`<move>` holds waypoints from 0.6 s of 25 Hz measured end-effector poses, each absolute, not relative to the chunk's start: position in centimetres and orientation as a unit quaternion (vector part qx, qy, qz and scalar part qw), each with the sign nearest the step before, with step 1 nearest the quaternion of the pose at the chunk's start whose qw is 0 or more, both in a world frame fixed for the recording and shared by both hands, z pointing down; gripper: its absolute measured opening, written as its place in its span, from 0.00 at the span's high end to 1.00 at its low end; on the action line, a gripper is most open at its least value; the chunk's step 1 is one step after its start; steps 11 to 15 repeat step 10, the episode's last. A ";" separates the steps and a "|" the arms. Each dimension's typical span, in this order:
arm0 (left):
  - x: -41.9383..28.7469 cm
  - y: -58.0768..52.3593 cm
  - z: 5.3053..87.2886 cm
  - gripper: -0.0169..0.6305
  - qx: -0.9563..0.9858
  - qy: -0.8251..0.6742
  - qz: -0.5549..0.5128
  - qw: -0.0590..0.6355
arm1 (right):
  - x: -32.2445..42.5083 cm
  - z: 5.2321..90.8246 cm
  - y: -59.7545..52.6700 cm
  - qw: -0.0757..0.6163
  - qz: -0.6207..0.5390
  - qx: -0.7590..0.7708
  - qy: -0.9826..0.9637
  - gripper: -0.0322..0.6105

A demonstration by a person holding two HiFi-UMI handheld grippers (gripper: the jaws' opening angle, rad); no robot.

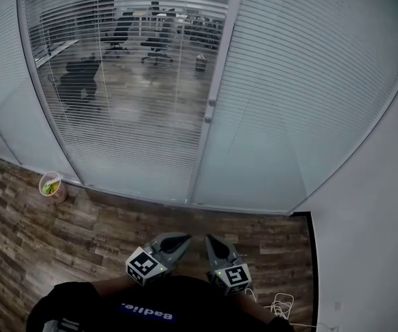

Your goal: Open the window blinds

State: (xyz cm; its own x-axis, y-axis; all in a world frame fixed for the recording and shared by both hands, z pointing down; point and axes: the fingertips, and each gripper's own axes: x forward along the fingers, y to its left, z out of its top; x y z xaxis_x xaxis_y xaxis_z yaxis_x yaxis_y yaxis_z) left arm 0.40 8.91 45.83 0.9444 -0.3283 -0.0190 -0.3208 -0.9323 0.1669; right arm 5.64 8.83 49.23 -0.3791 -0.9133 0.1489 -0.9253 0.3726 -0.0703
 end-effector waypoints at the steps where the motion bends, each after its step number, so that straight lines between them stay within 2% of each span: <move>1: 0.3 8.9 45.9 0.97 0.983 -0.166 -0.023 0.080 | 5.4 49.2 8.9 0.043 0.074 0.554 -0.828 0.95; 15: -0.6 9.2 45.9 0.97 0.982 -0.171 -0.022 0.081 | 5.1 49.4 9.0 0.043 0.068 0.558 -0.826 0.95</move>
